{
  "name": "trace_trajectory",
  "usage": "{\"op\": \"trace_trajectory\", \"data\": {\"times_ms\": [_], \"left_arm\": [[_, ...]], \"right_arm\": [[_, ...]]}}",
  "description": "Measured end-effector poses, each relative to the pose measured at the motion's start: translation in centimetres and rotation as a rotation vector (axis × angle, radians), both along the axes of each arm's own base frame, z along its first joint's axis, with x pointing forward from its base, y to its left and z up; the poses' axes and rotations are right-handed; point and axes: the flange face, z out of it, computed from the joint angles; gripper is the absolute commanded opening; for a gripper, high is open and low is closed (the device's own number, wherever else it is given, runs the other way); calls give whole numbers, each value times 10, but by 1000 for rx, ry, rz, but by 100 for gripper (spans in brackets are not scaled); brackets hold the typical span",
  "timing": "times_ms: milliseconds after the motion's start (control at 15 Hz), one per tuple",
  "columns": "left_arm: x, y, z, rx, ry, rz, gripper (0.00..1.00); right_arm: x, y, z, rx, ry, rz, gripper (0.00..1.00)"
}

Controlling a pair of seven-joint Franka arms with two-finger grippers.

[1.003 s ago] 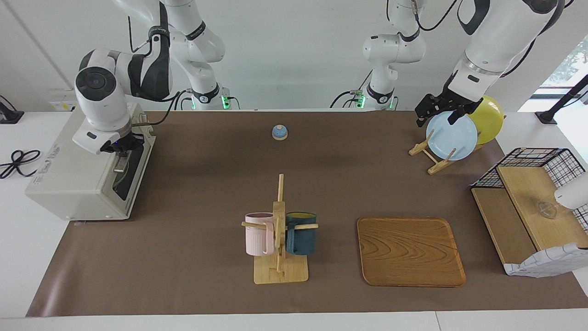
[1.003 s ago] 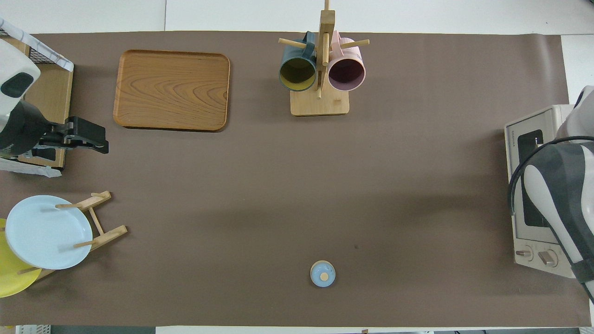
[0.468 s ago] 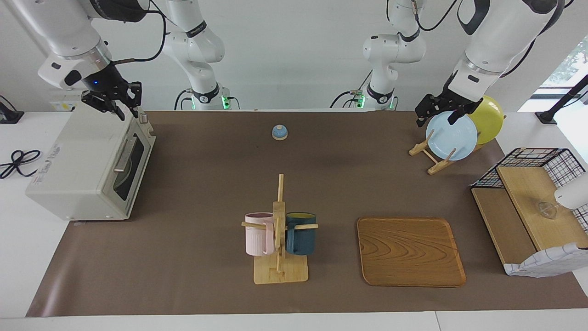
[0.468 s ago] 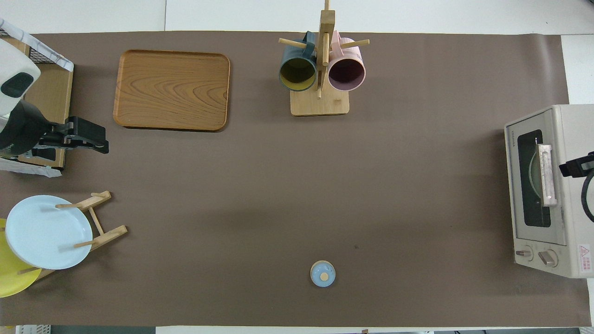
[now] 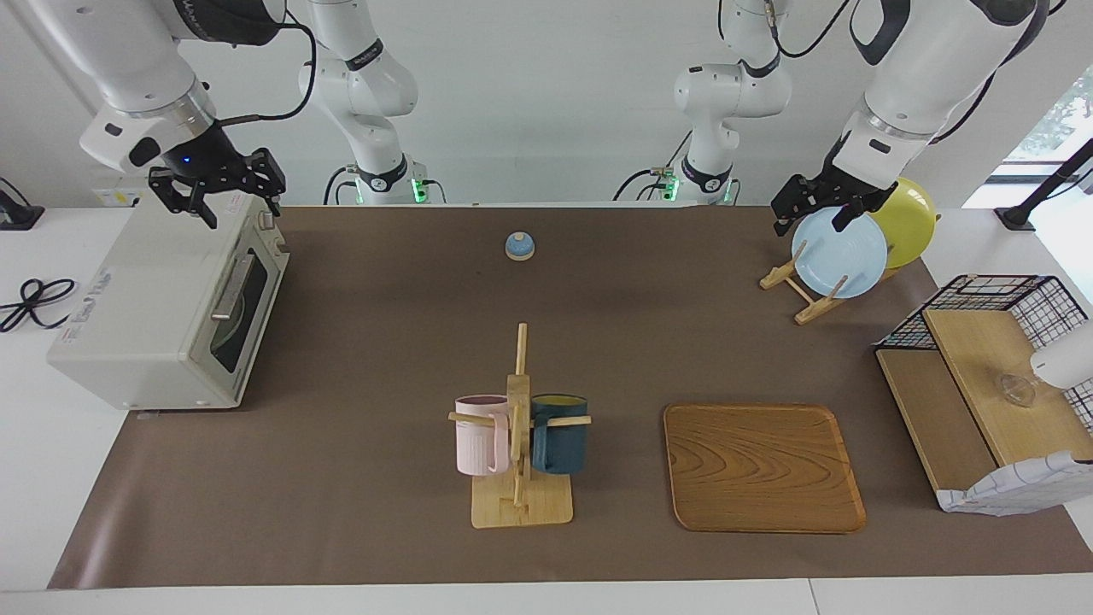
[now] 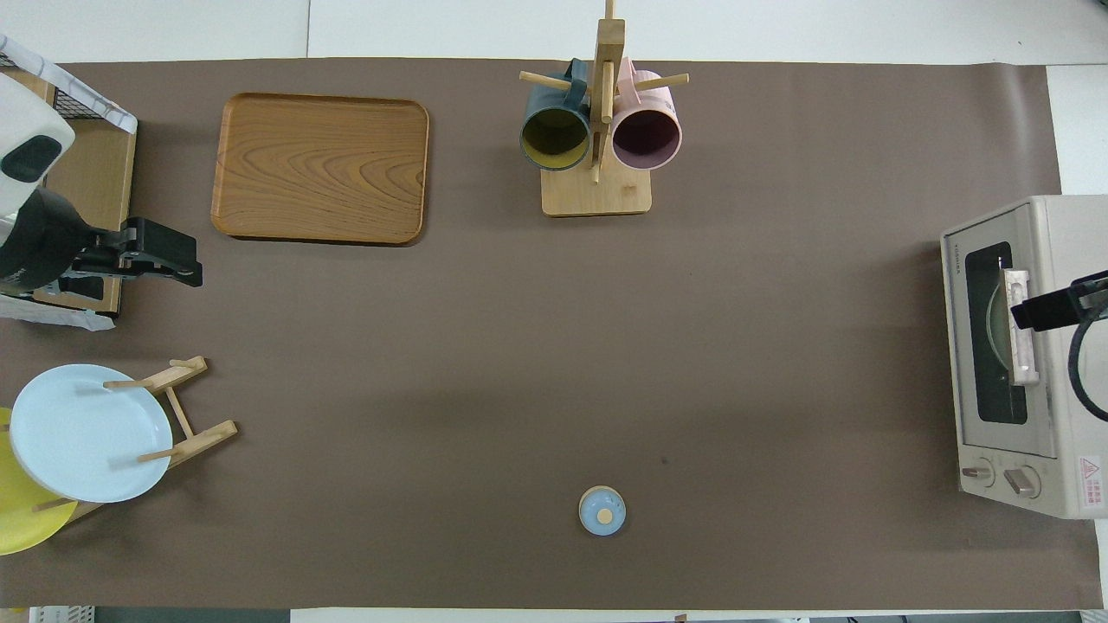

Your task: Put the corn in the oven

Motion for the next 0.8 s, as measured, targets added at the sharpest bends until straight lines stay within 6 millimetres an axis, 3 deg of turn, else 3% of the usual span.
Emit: {"op": "trace_trajectory", "data": {"times_ms": [267,468,802], "left_arm": [[0,0,0,0,0,0,100],[0,0,0,0,0,0,100],[0,0,0,0,0,0,100]], "right_arm": [[5,4,4,-17,17,8,100],[17,24,3,-39,37,16,100],[18,13,6,-40,32,-134,100]]}}
